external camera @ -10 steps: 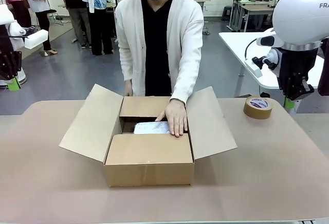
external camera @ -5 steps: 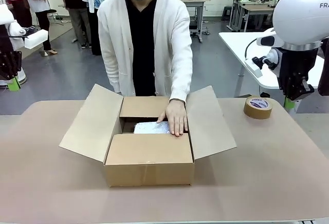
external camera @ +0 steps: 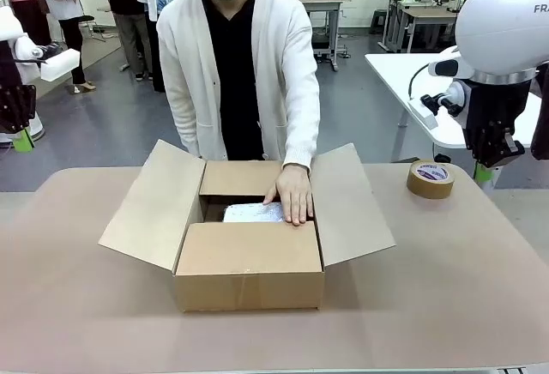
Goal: Wrap the clocks to prevent damage.
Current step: Push the right (or left) flap of the Package Box to close it.
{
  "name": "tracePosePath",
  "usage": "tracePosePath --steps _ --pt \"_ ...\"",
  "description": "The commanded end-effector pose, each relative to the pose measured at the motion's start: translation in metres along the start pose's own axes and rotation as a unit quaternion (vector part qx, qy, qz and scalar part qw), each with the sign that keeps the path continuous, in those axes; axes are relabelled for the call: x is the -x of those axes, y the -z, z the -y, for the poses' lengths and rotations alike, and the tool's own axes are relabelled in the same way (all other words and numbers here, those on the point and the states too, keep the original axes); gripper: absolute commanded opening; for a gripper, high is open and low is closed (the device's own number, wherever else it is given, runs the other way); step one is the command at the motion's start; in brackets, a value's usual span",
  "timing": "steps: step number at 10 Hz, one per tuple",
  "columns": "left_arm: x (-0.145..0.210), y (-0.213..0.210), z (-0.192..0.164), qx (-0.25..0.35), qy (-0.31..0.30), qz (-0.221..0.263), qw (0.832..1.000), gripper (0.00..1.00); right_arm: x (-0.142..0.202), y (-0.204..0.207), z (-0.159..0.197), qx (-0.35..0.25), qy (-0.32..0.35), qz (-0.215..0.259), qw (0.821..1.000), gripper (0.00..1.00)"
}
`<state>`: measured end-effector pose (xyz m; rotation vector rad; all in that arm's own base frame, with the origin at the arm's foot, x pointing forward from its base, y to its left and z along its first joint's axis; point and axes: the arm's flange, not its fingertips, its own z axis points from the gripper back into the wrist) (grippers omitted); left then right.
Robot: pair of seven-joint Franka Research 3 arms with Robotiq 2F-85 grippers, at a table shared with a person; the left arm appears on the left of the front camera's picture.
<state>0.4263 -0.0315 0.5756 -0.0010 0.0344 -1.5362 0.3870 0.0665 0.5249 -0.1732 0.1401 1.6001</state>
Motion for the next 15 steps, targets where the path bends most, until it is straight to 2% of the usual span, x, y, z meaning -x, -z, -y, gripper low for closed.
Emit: tracePosePath --steps 1,6,7,9,10,11,12,13,14,15 --pt "0.002 -0.001 0.000 0.001 0.006 -0.001 1.000 0.00 0.000 0.000 0.000 0.000 0.000 0.000 1.000 0.01" --pt "0.000 0.000 0.000 0.000 0.000 0.000 1.000 0.00 0.000 0.000 0.000 0.000 0.000 0.000 1.000 0.01" --pt "0.011 0.022 -0.020 0.019 0.037 0.043 0.998 0.00 0.000 0.000 0.000 0.000 0.000 0.000 1.000 0.01" --pt "0.037 0.066 -0.047 0.045 0.077 0.176 0.980 0.00 0.000 0.000 0.000 0.000 0.000 0.000 1.000 0.01" --pt "0.055 0.083 -0.047 0.046 0.075 0.259 0.962 0.00 0.000 0.000 0.000 0.000 0.000 0.000 1.000 0.01" --pt "0.075 0.096 -0.045 0.030 0.082 0.340 0.936 0.00 0.000 0.000 0.000 0.000 0.000 0.000 1.000 0.01" --pt "0.092 0.110 -0.044 0.007 0.032 0.411 0.911 0.00 0.000 0.000 0.000 0.000 0.000 0.000 1.000 0.01" --pt "0.099 0.122 -0.046 -0.005 -0.018 0.439 0.898 0.00 0.000 0.000 0.000 0.000 0.000 0.000 1.000 0.01" --pt "0.097 0.125 -0.037 -0.023 -0.040 0.433 0.900 0.00 0.000 0.000 0.000 0.000 0.000 0.000 1.000 0.01" --pt "0.092 0.115 -0.028 -0.038 -0.024 0.419 0.907 0.00 0.000 0.000 0.000 0.000 0.000 0.000 1.000 0.01"
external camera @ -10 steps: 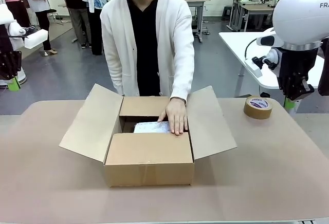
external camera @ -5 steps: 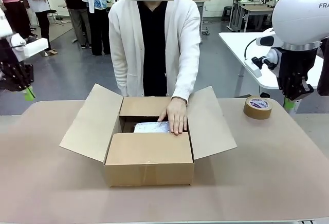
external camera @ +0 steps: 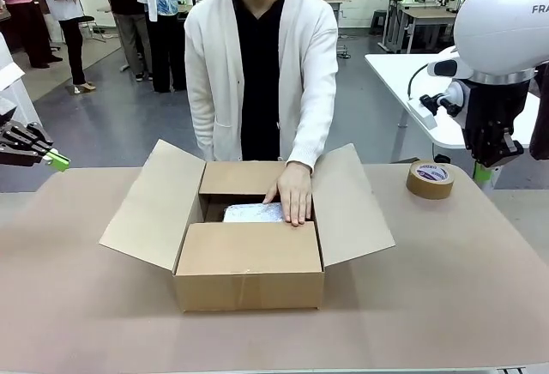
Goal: Wrap the clocks to prevent damage.
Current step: Push the right (or left) flap of the Package Box to close it.
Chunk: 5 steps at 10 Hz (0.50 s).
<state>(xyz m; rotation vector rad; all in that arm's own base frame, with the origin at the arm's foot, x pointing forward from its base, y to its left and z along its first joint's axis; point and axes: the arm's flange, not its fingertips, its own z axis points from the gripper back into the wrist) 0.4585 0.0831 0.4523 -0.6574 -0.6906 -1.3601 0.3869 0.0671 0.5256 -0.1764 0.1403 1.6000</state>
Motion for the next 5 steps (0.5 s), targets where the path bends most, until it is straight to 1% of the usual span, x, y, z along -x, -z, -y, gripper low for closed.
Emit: tracePosePath --steps 1,5 --pt "-0.0019 0.0011 -0.0033 0.012 0.006 -0.008 1.000 0.00 0.0006 0.0009 0.0001 -0.001 0.000 0.001 1.000 0.01" --pt "-0.0019 0.0011 -0.0033 0.012 0.006 -0.008 1.000 0.00 0.0006 0.0009 0.0001 -0.001 0.000 0.001 1.000 0.01"
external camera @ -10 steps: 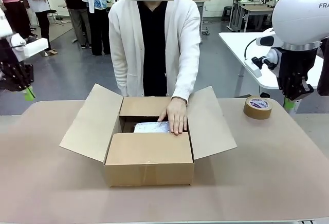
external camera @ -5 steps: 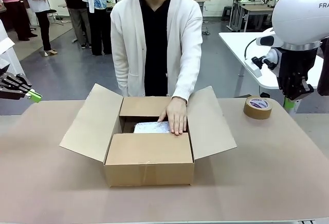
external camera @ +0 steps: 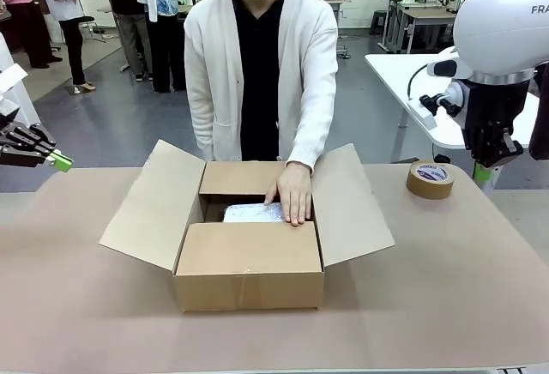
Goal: Wrap the clocks to prevent damage.
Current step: Push the right (or left) flap of the Package Box to close it.
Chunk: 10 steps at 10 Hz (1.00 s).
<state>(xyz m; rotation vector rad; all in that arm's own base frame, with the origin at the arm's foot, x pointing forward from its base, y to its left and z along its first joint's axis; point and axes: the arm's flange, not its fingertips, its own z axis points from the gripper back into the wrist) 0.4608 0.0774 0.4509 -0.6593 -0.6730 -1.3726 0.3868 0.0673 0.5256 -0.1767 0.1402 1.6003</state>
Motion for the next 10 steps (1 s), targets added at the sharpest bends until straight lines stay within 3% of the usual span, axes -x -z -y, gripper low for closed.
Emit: tracePosePath --steps 1,2,3,7,10 --pt "0.000 0.000 0.000 -0.001 0.000 0.000 1.000 0.00 0.001 0.001 0.000 -0.001 0.000 0.001 1.000 0.01" --pt "0.012 0.020 -0.006 -0.023 -0.001 0.056 0.998 0.00 0.001 0.001 0.000 -0.001 0.000 0.001 1.000 0.01" --pt "0.025 0.040 0.000 -0.021 0.015 0.077 0.997 0.00 0.001 0.001 0.000 -0.001 0.000 0.001 1.000 0.01" --pt "0.035 0.090 0.004 -0.020 0.047 0.107 0.993 0.00 0.001 0.001 0.000 -0.001 0.000 0.001 1.000 0.01" --pt "0.036 0.108 -0.004 0.022 0.088 0.120 0.989 0.00 0.001 0.001 0.000 -0.001 0.000 0.001 1.000 0.01"
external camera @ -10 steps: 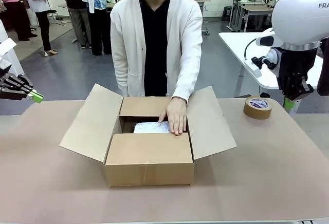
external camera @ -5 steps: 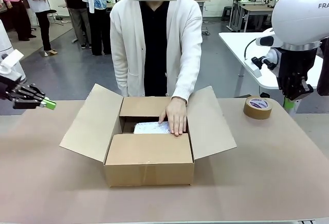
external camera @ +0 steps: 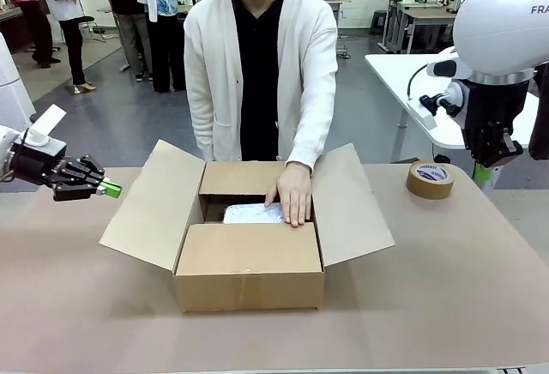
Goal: Wrap the clocks to prevent damage.
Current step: Push the right (or left) flap of the Package Box to close it.
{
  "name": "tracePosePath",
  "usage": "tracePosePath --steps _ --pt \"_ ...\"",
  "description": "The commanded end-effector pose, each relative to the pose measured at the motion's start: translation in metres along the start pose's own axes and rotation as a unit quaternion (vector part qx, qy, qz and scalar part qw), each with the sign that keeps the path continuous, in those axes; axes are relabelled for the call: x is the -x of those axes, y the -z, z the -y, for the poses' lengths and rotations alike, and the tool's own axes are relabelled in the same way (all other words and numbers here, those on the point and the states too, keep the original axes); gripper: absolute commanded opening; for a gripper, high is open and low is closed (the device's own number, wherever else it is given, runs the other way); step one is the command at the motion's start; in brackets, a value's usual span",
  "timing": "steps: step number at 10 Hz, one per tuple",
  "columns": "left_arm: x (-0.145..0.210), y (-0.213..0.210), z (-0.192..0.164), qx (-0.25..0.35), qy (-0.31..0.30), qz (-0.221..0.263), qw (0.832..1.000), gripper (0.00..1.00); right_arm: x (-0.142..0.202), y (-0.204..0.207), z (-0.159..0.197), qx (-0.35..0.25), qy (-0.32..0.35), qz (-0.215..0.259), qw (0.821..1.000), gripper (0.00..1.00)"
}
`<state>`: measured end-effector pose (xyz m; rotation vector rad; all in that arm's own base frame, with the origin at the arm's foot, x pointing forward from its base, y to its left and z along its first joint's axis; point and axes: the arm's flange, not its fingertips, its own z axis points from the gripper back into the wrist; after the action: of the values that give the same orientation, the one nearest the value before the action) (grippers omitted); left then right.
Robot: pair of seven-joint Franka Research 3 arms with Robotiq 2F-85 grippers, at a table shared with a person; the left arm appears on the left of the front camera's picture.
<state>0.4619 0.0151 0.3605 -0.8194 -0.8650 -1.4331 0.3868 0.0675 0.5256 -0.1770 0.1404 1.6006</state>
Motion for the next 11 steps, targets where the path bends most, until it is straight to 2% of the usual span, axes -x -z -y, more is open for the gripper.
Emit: tracePosePath --steps 1,4,8,11 --pt "0.013 0.006 -0.004 0.006 0.033 0.018 0.999 0.00 0.001 0.001 0.000 -0.001 0.000 0.001 1.000 0.01" --pt "0.010 0.029 -0.018 0.016 -0.004 0.006 1.000 0.00 0.001 0.001 0.000 -0.001 0.000 0.001 1.000 0.01" --pt "-0.012 0.059 -0.024 0.025 -0.012 0.004 1.000 0.00 0.001 0.001 0.000 -0.001 0.000 0.001 1.000 0.01" --pt "-0.036 0.072 -0.026 0.049 -0.015 0.035 0.998 0.00 0.001 0.001 0.000 -0.001 0.000 0.001 1.000 0.01"
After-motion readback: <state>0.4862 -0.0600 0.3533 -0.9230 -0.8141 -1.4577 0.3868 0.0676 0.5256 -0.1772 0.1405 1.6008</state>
